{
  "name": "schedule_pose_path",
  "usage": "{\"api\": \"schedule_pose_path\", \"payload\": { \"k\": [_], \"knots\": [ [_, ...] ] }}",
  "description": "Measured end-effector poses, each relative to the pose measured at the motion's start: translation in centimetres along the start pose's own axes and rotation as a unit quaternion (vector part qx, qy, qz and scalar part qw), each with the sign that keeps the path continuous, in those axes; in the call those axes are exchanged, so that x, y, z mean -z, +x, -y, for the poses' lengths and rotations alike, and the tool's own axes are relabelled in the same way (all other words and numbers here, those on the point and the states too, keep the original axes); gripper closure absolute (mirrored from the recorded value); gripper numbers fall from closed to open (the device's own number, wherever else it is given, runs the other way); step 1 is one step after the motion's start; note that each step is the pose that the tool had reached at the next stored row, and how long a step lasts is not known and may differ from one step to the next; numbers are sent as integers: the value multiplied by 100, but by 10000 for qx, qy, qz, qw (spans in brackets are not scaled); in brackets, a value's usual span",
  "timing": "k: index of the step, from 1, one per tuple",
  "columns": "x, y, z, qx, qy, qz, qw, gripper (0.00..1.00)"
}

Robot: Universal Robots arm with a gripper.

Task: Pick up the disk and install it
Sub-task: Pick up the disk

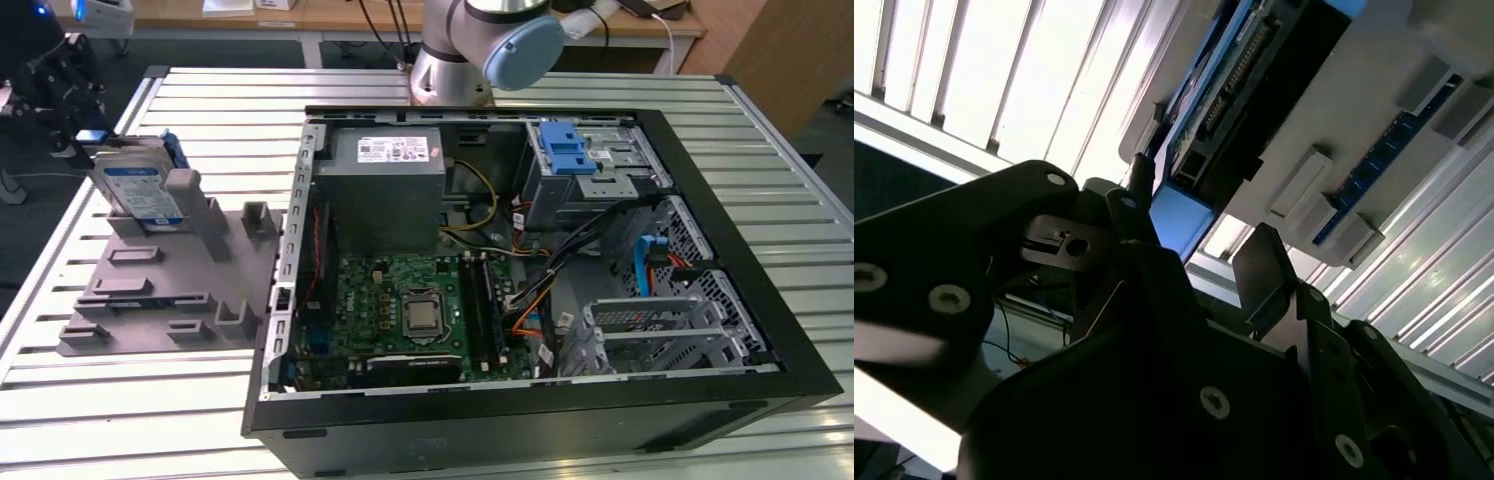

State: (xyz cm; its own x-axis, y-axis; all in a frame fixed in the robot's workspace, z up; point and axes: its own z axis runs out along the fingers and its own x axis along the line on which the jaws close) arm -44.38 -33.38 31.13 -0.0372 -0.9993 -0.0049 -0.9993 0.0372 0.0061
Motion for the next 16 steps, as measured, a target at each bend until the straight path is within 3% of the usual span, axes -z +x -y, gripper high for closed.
{"api": "schedule_pose_path", "payload": {
  "k": [9, 13, 15, 16],
  "knots": [
    [-83, -14, -42, 0, -1, -7, 10000, 41],
    [-90, -14, -47, -1, -1, -7, 10000, 41],
    [-90, -14, -47, -1, -1, -7, 10000, 42],
    [-90, -14, -47, 0, -1, -7, 10000, 49]
  ]
}}
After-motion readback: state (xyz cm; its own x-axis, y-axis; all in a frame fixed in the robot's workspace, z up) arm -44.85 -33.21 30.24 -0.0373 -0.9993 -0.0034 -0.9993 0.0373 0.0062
